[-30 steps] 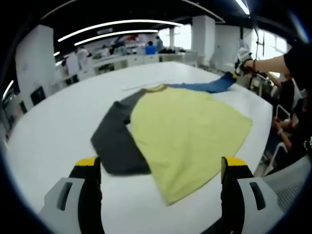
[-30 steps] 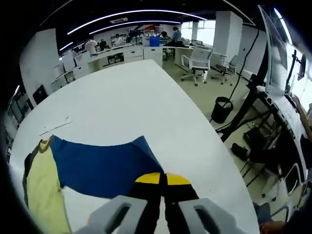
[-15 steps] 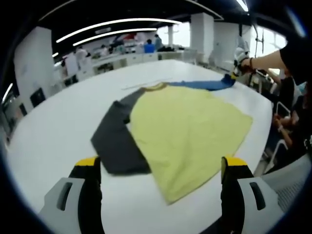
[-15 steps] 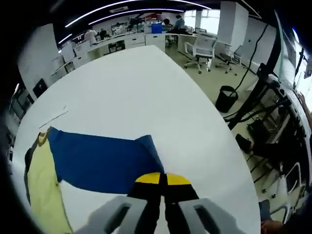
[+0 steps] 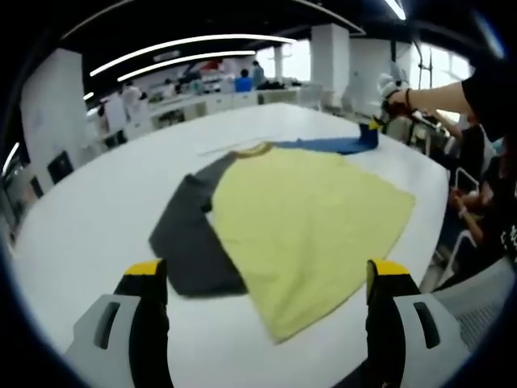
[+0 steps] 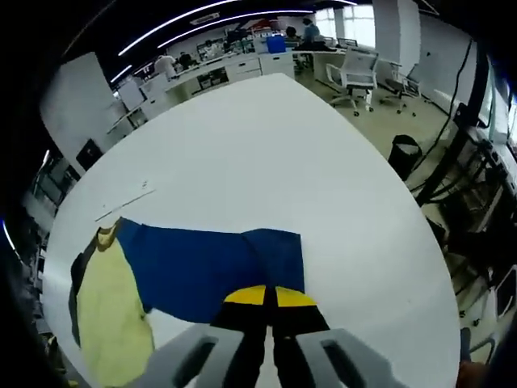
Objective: Fold the garment on the visible template until the final outline fits inside the template.
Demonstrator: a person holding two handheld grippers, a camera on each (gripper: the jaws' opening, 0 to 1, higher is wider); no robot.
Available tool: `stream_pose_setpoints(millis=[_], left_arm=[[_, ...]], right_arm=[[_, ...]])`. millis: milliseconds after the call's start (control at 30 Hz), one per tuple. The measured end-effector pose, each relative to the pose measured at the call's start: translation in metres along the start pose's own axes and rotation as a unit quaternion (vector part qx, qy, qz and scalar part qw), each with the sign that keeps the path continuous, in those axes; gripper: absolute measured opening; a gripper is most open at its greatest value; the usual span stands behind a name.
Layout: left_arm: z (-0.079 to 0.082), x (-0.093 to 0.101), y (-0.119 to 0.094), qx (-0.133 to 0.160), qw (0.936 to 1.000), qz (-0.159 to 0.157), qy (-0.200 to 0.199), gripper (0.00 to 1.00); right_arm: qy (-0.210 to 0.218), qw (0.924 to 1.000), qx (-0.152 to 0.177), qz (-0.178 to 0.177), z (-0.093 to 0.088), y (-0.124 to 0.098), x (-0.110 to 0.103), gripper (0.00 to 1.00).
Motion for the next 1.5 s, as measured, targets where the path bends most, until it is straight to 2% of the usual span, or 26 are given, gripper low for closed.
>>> stream_pose_setpoints(millis=[100, 400, 700, 1067, 1500], left_arm=[[-0.002, 0.000, -0.001, -0.004, 1.0000, -0.001, 0.001, 0.99], [-0.004, 0.000, -0.002, -0.007, 1.0000, -0.004, -0.002, 0.99], [-0.002, 0.000, -0.004, -0.004, 1.0000, -0.008, 0.002, 0.99], [-0.001, 0.000, -0.003, -0.001, 0.9999, -0.013, 0.003, 0.99], [0.000, 0.000, -0.005, 0.005, 0.9999, -0.014, -0.005, 0.99]], right_arm=[[-0.009, 0.9999, -0.005, 0.008, 0.001, 0.000, -0.009, 0.00], [-0.036, 0.9986, -0.004, 0.038, 0.016, 0.017, -0.029, 0.00], [-0.055, 0.9955, 0.003, 0.077, 0.025, 0.023, -0.065, 0.00], [-0.083, 0.9885, 0.010, 0.126, 0.029, 0.018, -0.117, 0.00], [-0.122, 0.9790, 0.003, 0.163, 0.028, 0.010, -0.169, 0.00]])
Point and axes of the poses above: the point that each gripper's makers call its tool centre point, and the gripper's own axes: y roughly forward along the fingers, x roughly to its right, z roughly out of its top, the point moved 6 cm from there along -y, roughly backward along the fingers, and after that the axes turned 14 degrees about x, right-handed, at the moved point
